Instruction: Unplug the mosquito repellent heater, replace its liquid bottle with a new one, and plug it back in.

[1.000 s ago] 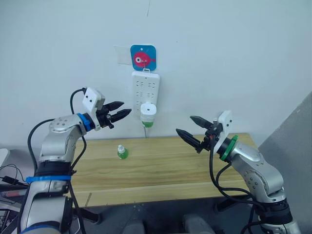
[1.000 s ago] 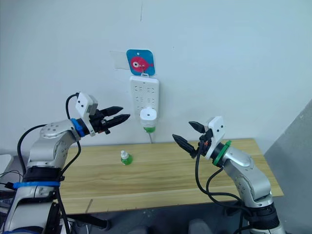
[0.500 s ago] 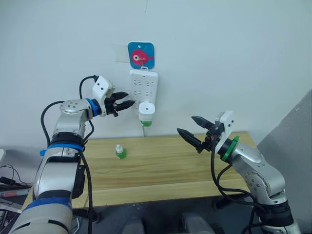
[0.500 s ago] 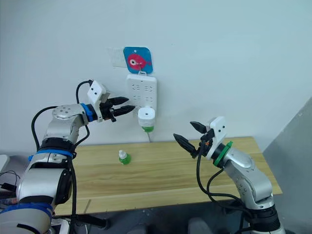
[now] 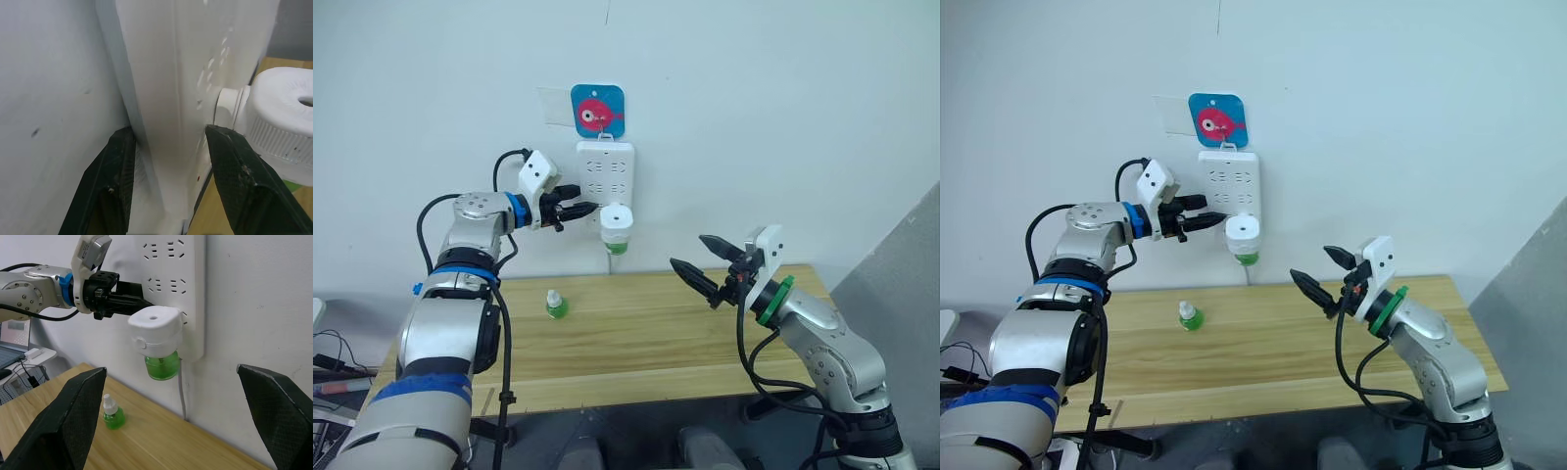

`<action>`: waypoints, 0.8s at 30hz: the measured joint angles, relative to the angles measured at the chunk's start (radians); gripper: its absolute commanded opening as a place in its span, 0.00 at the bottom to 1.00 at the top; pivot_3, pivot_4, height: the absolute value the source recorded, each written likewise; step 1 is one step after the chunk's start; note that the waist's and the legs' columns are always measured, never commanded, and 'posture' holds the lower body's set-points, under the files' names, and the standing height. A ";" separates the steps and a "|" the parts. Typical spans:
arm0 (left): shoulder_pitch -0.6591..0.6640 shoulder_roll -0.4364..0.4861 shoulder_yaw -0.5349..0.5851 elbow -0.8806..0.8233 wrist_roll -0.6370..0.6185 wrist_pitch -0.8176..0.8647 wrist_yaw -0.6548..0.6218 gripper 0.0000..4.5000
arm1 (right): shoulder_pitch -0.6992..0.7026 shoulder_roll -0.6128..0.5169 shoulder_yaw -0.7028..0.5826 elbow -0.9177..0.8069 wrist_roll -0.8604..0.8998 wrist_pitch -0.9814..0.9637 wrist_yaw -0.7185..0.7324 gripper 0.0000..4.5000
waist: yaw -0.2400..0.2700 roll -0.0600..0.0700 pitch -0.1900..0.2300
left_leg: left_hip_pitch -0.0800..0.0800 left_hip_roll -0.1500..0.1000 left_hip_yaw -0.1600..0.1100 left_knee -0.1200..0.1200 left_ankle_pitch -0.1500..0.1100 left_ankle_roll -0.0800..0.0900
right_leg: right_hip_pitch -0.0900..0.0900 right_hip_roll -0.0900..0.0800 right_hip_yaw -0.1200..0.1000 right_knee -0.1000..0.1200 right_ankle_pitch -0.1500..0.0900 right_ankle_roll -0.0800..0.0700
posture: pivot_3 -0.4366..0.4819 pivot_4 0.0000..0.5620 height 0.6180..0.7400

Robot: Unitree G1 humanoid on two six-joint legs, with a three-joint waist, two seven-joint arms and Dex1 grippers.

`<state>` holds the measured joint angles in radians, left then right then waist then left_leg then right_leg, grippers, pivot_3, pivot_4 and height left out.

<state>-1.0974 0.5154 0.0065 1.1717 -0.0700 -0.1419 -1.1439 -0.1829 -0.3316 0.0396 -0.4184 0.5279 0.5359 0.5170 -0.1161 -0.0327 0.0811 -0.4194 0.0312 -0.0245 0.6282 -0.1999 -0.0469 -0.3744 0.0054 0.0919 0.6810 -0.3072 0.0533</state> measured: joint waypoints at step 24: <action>0.063 -0.060 0.051 -0.246 -0.092 0.243 -0.150 0.44 | -0.069 0.071 0.058 0.034 -0.037 0.022 -0.048 1.00 | 0.004 0.000 0.003 | -0.002 0.000 -0.002 0.000 -0.001 0.002 | 0.000 0.000 -0.002 -0.001 0.001 -0.004 | 0.34 0.13 1.00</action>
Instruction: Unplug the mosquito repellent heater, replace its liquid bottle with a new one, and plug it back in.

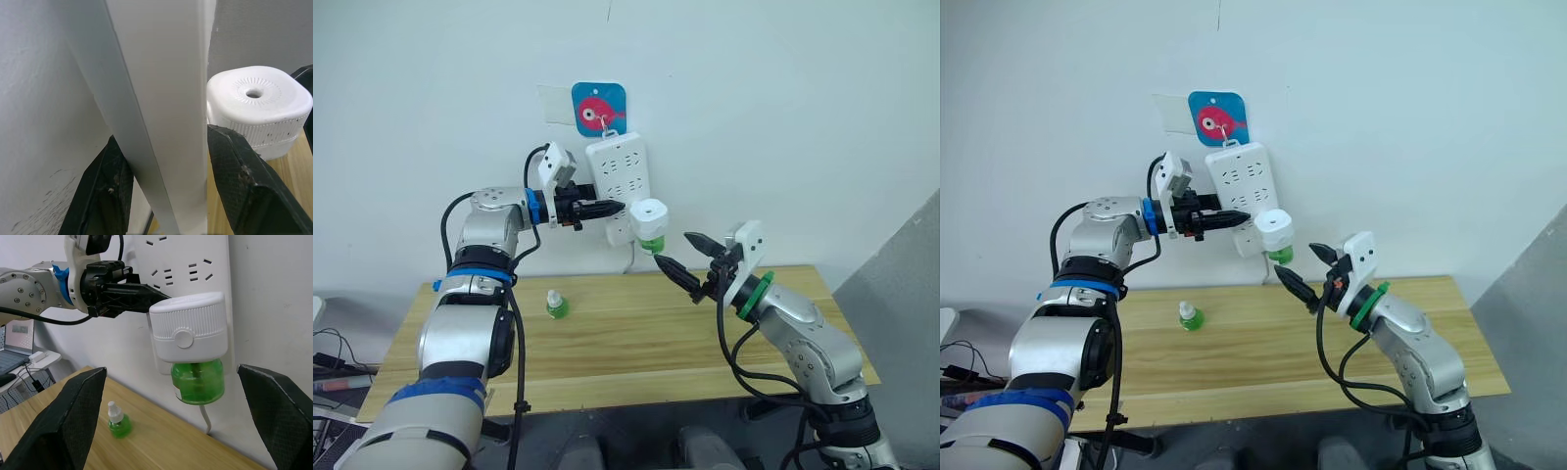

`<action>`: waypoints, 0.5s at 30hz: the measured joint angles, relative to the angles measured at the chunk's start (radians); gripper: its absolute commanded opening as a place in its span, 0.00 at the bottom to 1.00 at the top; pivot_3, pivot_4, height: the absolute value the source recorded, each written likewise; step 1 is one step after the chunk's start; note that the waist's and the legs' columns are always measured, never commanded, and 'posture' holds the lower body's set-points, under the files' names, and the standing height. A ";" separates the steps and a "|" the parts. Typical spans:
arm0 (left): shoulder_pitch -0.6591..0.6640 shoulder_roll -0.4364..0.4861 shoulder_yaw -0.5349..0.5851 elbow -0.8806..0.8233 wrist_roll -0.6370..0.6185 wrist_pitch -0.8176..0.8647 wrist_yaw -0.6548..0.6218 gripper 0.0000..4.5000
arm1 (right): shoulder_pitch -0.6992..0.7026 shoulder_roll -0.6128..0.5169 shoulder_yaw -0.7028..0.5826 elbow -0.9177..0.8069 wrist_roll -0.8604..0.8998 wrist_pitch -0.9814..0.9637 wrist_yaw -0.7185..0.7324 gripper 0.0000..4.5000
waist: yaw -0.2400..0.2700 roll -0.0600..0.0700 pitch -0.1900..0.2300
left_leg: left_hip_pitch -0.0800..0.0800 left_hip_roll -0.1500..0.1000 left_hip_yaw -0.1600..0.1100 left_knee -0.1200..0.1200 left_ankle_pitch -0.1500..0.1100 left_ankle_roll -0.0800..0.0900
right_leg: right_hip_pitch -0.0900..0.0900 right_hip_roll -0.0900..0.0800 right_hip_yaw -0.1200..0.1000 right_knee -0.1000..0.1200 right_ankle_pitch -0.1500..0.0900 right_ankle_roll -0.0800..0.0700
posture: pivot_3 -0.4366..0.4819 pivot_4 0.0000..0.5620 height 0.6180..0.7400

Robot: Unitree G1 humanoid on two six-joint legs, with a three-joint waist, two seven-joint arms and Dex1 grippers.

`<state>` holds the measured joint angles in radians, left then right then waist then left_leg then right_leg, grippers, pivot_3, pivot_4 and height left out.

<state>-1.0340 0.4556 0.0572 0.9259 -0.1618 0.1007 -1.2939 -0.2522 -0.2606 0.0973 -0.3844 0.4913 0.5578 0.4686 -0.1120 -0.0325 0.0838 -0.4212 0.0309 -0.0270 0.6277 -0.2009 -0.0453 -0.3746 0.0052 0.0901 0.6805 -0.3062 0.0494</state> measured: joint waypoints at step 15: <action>0.008 -0.013 0.019 -0.015 -0.018 0.028 0.042 0.31 | -0.123 0.068 0.104 0.000 -0.144 0.097 -0.165 1.00 | 0.000 0.001 0.000 | -0.007 -0.001 -0.002 0.001 -0.003 0.004 | -0.006 0.000 0.000 0.000 -0.002 -0.001 | 0.33 0.15 1.00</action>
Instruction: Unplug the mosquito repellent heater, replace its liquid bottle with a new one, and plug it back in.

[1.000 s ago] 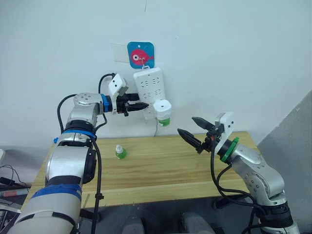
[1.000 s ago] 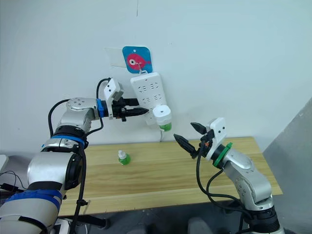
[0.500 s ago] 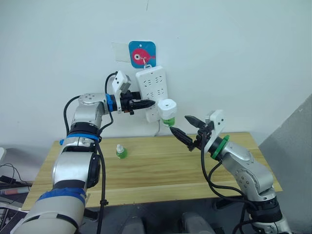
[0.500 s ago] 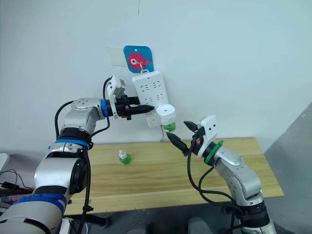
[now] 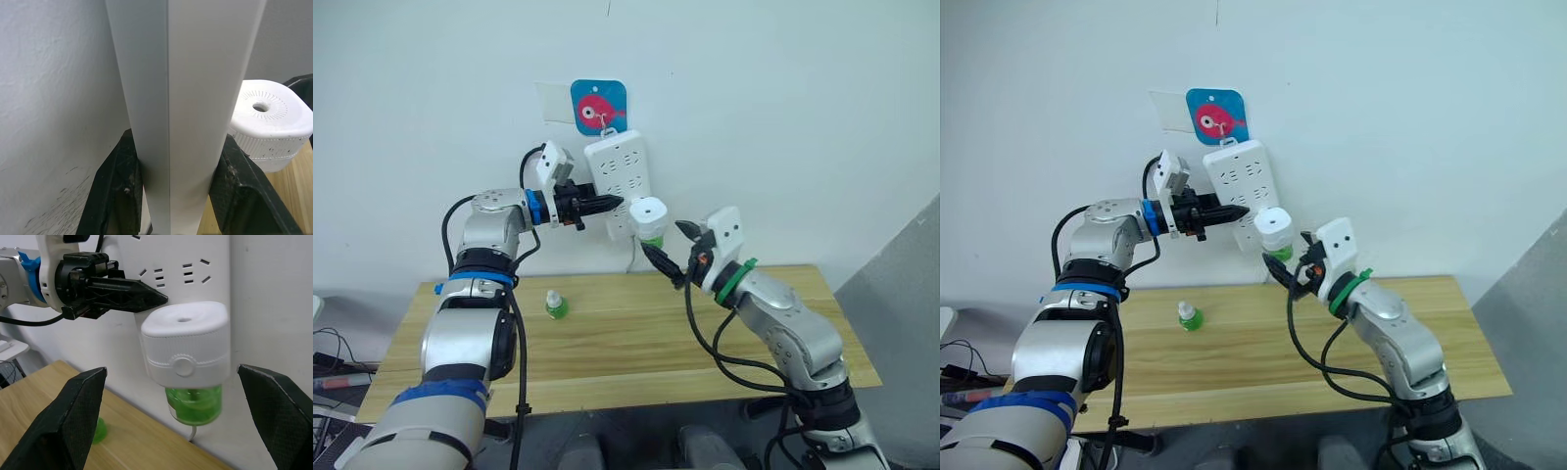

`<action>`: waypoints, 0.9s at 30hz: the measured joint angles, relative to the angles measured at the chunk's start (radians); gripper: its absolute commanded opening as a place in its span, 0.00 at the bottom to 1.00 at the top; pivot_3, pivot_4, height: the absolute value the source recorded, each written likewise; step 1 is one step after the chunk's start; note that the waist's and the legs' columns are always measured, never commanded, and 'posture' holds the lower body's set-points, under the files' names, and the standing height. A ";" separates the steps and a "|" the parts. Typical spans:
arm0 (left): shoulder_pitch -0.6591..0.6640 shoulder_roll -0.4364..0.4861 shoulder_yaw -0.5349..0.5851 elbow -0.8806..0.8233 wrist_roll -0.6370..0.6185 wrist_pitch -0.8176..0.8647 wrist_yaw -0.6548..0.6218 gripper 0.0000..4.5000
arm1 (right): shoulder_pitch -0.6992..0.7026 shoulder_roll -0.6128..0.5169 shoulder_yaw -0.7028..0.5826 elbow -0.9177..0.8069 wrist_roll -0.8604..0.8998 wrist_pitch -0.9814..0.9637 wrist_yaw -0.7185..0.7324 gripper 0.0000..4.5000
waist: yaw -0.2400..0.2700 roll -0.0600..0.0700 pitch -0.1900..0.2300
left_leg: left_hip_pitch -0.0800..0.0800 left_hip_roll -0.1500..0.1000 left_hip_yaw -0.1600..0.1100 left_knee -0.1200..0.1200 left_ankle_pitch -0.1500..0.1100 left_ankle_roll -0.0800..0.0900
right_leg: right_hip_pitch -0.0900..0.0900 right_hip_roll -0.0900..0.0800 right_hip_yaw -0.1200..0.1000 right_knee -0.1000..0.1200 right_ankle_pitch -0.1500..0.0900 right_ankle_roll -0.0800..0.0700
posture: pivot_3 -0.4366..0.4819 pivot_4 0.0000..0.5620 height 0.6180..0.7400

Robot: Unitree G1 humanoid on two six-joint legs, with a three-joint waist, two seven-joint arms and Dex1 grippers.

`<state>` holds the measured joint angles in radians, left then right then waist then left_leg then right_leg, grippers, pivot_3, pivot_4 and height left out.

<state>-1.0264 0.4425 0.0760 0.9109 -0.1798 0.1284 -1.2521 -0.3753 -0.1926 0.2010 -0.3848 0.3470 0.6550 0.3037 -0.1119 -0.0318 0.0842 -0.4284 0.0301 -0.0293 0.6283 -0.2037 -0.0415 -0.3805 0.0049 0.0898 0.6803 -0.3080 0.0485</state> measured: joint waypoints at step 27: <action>0.015 0.008 0.007 -0.001 -0.002 -0.007 0.072 0.31 | -0.161 0.154 0.025 0.265 -0.229 -0.067 -0.149 1.00 | -0.023 0.001 0.003 | 0.003 -0.001 0.000 0.014 0.000 0.000 | 0.002 0.001 0.002 0.017 0.001 0.002 | 0.36 0.14 1.00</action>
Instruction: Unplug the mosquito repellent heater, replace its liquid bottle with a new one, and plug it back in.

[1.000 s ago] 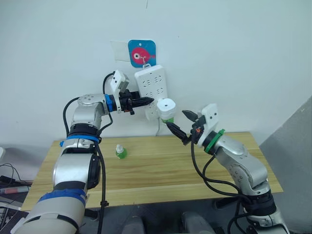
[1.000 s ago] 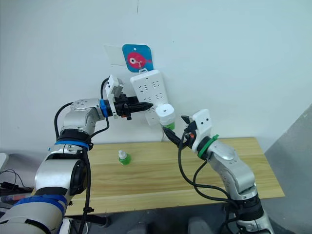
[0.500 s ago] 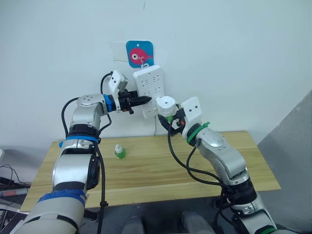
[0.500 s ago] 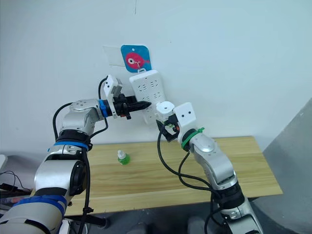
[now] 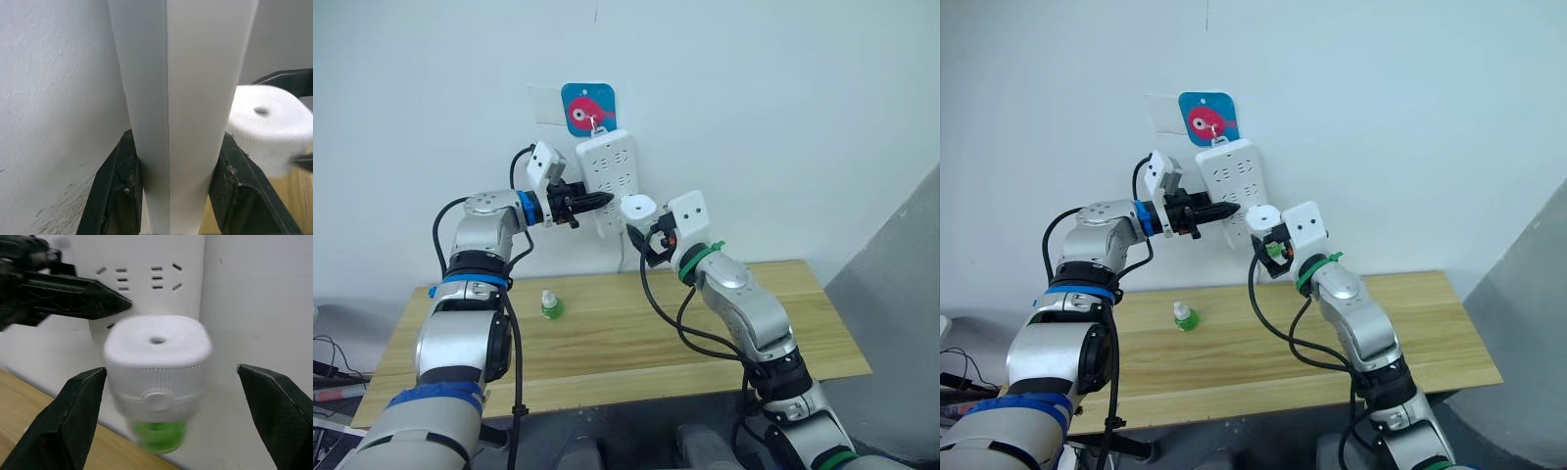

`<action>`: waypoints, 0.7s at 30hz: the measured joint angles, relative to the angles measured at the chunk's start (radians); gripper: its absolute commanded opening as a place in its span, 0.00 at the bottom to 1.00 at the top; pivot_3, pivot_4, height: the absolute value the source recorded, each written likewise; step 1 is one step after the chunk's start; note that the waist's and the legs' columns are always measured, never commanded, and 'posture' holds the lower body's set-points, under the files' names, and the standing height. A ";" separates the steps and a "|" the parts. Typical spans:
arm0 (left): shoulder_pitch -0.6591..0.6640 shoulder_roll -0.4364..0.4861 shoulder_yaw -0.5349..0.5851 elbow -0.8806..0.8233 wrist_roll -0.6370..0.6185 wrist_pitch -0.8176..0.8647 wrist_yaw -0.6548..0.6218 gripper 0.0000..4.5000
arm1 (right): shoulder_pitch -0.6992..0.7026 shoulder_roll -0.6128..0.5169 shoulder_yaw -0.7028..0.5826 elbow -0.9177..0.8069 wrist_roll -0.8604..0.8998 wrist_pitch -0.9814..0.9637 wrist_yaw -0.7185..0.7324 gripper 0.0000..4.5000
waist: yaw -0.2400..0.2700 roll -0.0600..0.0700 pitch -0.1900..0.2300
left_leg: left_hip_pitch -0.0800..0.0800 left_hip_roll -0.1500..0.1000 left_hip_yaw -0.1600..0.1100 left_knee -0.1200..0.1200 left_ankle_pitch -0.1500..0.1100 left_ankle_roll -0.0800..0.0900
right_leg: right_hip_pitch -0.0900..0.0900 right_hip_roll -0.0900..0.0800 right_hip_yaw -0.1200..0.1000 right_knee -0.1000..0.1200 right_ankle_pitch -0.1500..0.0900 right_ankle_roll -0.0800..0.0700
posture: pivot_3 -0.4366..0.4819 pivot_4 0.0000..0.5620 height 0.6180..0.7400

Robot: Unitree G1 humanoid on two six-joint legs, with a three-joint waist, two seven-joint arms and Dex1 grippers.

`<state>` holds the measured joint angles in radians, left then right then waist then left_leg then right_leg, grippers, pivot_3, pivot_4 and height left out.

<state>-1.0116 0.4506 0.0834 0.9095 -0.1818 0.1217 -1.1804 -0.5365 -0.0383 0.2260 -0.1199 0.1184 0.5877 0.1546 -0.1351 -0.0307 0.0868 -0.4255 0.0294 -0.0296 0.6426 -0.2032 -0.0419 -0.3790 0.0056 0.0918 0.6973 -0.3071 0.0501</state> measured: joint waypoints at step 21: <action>0.000 -0.003 -0.005 -0.005 -0.004 -0.021 -0.011 0.31 | -0.042 0.034 -0.009 0.085 -0.018 -0.060 0.030 0.65 | 0.005 0.000 0.000 | -0.007 -0.001 -0.004 -0.001 0.000 0.000 | -0.003 -0.002 -0.003 -0.004 -0.001 0.000 | 0.37 0.12 1.00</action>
<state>-1.0116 0.4472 0.0779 0.9043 -0.1857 0.1009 -1.1919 -0.5783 -0.0046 0.2169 -0.0347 0.1008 0.5272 0.1850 -0.1300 -0.0306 0.0868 -0.4320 0.0281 -0.0338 0.6416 -0.2034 -0.0418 -0.3824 0.0040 0.0883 0.6934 -0.3077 0.0504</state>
